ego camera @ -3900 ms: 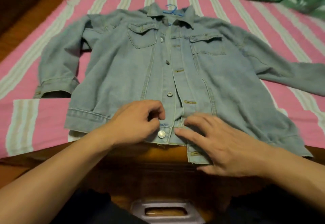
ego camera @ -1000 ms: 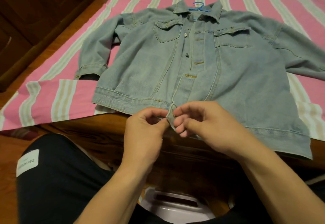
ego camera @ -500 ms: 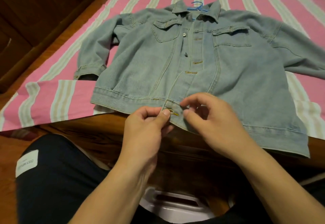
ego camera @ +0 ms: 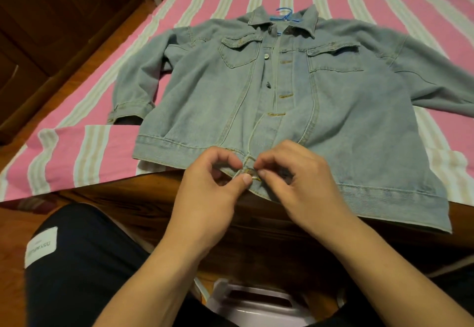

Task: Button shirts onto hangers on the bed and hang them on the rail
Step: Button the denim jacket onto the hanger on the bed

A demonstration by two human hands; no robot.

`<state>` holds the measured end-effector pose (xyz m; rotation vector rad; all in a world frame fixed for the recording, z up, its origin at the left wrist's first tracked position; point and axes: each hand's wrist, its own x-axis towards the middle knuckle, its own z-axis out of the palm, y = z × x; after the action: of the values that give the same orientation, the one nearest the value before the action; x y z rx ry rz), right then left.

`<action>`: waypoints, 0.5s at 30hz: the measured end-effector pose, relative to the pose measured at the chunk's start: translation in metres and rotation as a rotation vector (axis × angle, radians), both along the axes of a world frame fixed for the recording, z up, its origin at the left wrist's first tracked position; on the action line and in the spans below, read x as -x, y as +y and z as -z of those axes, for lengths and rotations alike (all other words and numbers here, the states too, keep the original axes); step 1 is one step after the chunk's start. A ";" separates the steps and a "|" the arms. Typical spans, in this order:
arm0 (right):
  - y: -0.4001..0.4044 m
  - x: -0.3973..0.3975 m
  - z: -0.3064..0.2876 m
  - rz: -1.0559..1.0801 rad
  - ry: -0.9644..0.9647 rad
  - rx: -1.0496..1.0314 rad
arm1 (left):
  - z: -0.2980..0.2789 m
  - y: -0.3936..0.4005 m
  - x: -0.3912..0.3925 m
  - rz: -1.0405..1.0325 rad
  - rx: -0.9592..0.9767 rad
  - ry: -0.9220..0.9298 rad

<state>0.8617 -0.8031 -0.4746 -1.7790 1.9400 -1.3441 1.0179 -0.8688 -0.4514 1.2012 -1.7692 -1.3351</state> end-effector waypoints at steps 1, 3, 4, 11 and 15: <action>0.000 0.001 0.001 -0.005 0.001 0.023 | 0.001 0.000 0.000 -0.013 -0.073 0.074; 0.000 0.000 0.003 -0.008 -0.011 0.056 | 0.001 0.000 0.001 -0.041 -0.160 0.163; -0.001 0.000 0.004 -0.010 -0.017 0.065 | 0.000 0.001 0.001 -0.047 -0.183 0.183; 0.002 0.009 0.008 -0.121 0.100 0.106 | -0.004 -0.006 -0.003 0.032 -0.241 0.140; 0.001 0.016 0.004 -0.189 0.322 0.168 | -0.014 -0.018 -0.005 0.135 -0.163 0.007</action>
<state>0.8460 -0.8019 -0.4787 -2.3195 1.7850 -1.2526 1.0234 -0.8866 -0.4372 1.1777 -1.7916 -1.5865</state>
